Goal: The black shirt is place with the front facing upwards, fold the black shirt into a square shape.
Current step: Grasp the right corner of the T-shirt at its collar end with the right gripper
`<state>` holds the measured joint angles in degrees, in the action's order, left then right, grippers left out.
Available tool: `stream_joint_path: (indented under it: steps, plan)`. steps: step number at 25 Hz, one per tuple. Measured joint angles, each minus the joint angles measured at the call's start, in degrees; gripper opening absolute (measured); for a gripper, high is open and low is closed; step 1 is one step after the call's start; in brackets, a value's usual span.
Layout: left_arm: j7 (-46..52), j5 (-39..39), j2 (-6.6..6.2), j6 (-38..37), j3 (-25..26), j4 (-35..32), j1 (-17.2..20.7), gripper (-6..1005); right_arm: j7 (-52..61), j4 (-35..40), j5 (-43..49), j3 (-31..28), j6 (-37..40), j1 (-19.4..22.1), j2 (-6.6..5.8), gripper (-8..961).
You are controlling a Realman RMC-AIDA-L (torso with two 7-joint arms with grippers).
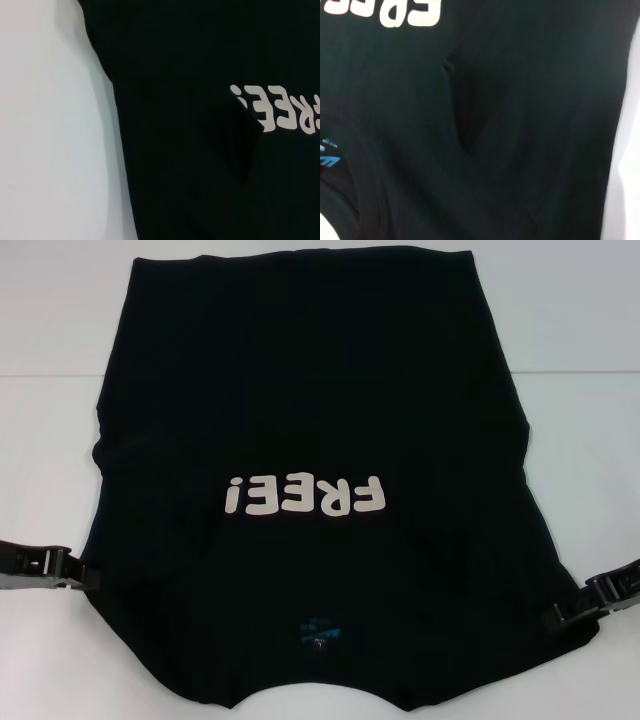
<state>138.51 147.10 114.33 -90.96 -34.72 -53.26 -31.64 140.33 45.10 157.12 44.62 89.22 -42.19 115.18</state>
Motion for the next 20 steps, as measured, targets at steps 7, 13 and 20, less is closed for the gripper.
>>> stream_joint_path:
  steps: [7, 13, 20]
  plan:
    - [0.0, 0.0, 0.0, -0.1, 0.0, 0.0, -0.2, 38, -0.2, -0.3, -0.1, -0.1, 0.1, -0.4, 0.23, 793]
    - [0.1, 0.0, -0.24, -0.1, 0.0, 0.0, -0.2, 38, -0.3, -0.4, -0.1, -0.1, 0.5, -0.5, 0.47, 793]
    - [0.2, 0.0, -0.44, -0.1, 0.0, 0.0, -0.2, 38, -0.3, -0.5, 0.0, 0.2, 0.9, -0.6, 0.44, 793]
